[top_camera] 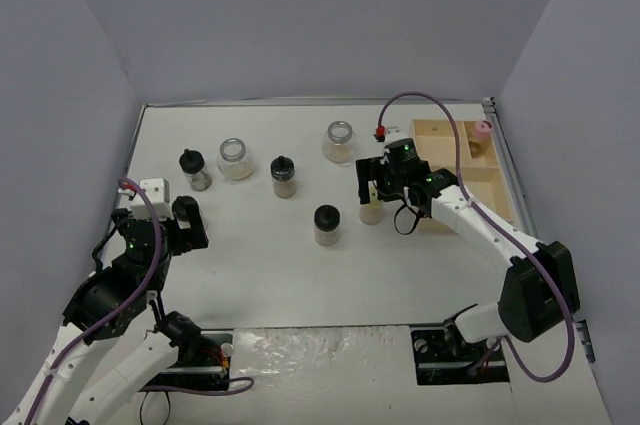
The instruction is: Organize the condiment bottles
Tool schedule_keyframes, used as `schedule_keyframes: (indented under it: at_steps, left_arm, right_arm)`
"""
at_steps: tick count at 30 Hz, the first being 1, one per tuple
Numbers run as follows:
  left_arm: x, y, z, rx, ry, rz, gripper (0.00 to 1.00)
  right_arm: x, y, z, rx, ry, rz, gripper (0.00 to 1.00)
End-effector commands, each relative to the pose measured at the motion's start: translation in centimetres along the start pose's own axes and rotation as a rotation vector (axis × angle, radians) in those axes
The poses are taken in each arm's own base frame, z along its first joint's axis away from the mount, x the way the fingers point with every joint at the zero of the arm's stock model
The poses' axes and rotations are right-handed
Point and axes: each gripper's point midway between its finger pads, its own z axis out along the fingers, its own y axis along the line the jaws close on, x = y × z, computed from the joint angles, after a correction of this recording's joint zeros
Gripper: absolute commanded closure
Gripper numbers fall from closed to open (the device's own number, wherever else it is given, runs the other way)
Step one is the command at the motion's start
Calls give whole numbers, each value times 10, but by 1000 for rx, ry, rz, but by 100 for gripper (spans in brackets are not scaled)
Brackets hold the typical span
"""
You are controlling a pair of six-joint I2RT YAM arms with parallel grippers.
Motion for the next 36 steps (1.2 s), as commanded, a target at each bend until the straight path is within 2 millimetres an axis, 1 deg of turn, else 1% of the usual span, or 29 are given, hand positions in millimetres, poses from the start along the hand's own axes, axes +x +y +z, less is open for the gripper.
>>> schedule_keyframes:
  at_steps: [1,6,8,14,18,20,23,25,28,30,31,33,35,36]
  left_arm:
    - [-15,10,3,-79,-52,-38,3]
    - [-13,12,4,-90,-44,-24,3]
    - [-13,13,5,-100,-38,-20,3]
    - [-11,9,8,-89,-19,-4,3]
    - [-10,9,7,-91,-19,-4,3]
    - [-11,9,7,-86,-22,-6,3]
    - [-10,9,6,-83,-21,-6,3]
    - [-11,8,6,-79,-24,-9,3]
    - [-10,8,6,-75,-21,-6,3]
    - [-10,7,6,-74,-19,-4,3]
    - [-10,7,6,-74,-19,-4,3]
    - [-10,7,6,-74,-18,-4,3]
    - [-10,8,6,-77,-17,-3,3]
    - [-10,8,6,-78,-16,-3,3]
  right_arm:
    - [-18,-9,15,104,-89,36,4]
    - [-4,-7,30,115,-56,47,10]
    - [0,-5,34,111,-49,45,12]
    - [11,-3,44,104,-23,47,24]
    - [16,-1,46,101,-10,57,39]
    - [15,-2,42,101,-19,69,54]
    - [10,-6,33,118,-44,80,67]
    - [1,-8,22,129,-78,87,77]
    - [-15,-18,3,168,-109,81,88]
    - [-41,-30,-16,200,-158,83,95]
    - [-57,-37,-27,211,-190,91,97]
    - [-87,-56,-47,240,-247,111,99]
    - [-109,-85,-63,285,-280,144,100]
    - [-122,-105,-71,325,-302,158,100]
